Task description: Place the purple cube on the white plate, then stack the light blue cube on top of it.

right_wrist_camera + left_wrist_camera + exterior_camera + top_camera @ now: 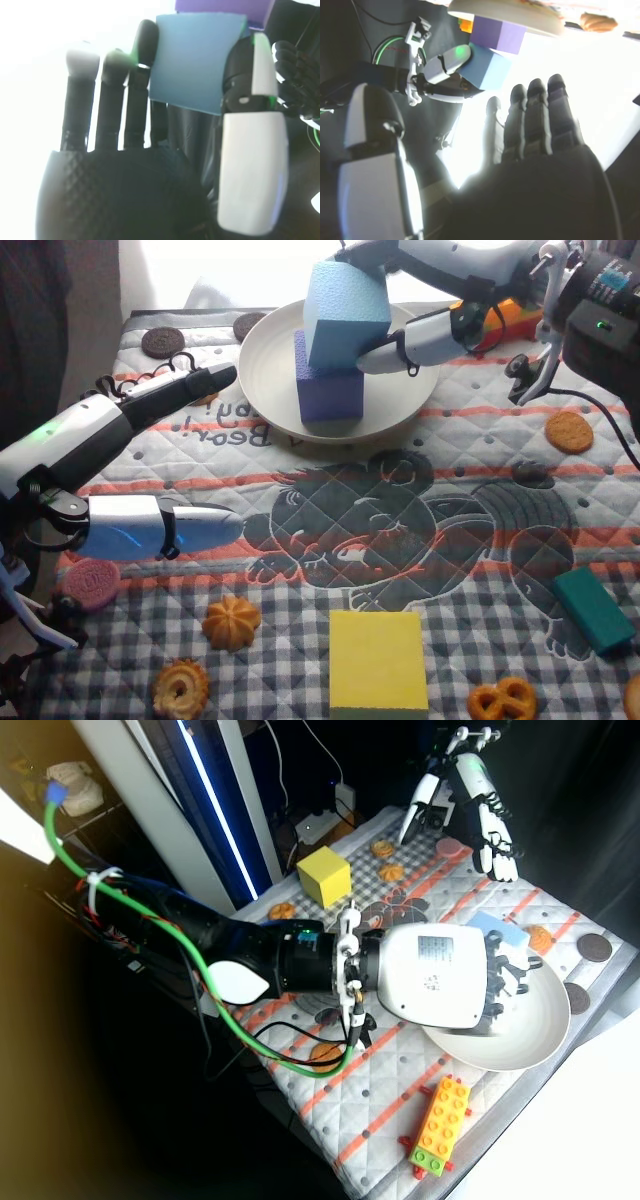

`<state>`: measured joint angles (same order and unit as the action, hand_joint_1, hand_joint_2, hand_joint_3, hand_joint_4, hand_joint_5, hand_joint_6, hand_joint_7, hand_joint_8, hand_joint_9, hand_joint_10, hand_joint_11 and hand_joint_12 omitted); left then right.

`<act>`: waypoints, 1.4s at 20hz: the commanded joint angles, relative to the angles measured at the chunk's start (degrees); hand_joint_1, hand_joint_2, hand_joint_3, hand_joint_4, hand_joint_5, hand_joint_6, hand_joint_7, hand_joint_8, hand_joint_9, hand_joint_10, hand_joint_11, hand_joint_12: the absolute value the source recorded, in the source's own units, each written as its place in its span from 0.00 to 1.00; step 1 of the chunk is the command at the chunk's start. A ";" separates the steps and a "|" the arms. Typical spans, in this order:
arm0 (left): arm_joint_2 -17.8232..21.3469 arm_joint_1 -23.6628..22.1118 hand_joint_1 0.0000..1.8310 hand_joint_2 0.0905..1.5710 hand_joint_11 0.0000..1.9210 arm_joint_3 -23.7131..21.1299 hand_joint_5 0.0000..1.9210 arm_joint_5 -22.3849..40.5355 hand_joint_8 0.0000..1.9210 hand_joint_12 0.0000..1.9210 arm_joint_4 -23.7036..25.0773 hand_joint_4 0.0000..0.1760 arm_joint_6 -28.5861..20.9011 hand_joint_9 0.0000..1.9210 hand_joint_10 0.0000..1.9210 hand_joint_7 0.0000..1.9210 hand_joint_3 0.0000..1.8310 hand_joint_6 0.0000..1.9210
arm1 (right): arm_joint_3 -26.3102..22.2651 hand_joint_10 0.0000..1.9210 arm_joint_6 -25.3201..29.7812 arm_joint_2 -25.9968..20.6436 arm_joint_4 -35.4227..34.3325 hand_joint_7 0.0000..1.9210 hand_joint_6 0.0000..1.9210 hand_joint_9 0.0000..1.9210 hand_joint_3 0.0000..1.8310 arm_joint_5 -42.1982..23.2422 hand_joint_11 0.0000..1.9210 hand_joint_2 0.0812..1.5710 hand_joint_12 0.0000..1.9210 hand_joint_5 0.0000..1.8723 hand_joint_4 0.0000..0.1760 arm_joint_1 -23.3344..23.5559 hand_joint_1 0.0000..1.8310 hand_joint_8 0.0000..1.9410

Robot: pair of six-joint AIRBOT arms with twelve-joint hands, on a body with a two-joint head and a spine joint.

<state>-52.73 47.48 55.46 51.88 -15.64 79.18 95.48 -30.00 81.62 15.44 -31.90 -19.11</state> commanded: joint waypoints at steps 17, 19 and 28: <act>0.30 -0.95 0.47 0.53 0.00 1.44 0.09 7.88 0.00 0.00 0.60 0.32 -4.23 0.03 0.00 0.06 0.00 0.00 | -4.79 0.00 -0.68 -4.79 -1.77 0.00 0.00 0.00 0.00 -11.30 0.00 0.53 0.04 0.00 1.00 0.85 0.35 0.00; 1.30 -1.82 0.47 0.52 0.00 2.32 0.06 8.19 0.00 0.00 0.66 0.51 -5.51 0.01 0.00 0.04 0.00 0.00 | -7.37 0.00 -3.79 -8.96 -5.31 0.00 0.00 0.00 0.00 -14.27 0.00 0.53 0.00 0.00 1.00 0.84 0.32 0.00; 5.82 2.58 0.39 0.51 0.00 2.03 0.00 27.28 0.00 0.00 2.49 0.98 -22.16 0.00 0.00 0.00 0.00 0.00 | -23.00 0.00 -5.89 -24.08 -18.43 0.00 0.00 0.00 0.00 -44.70 0.00 0.52 0.00 0.00 1.00 -21.33 0.36 0.00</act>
<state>-47.77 50.50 57.25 69.60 -11.75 58.04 71.99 -35.99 58.41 0.32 -65.60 -41.36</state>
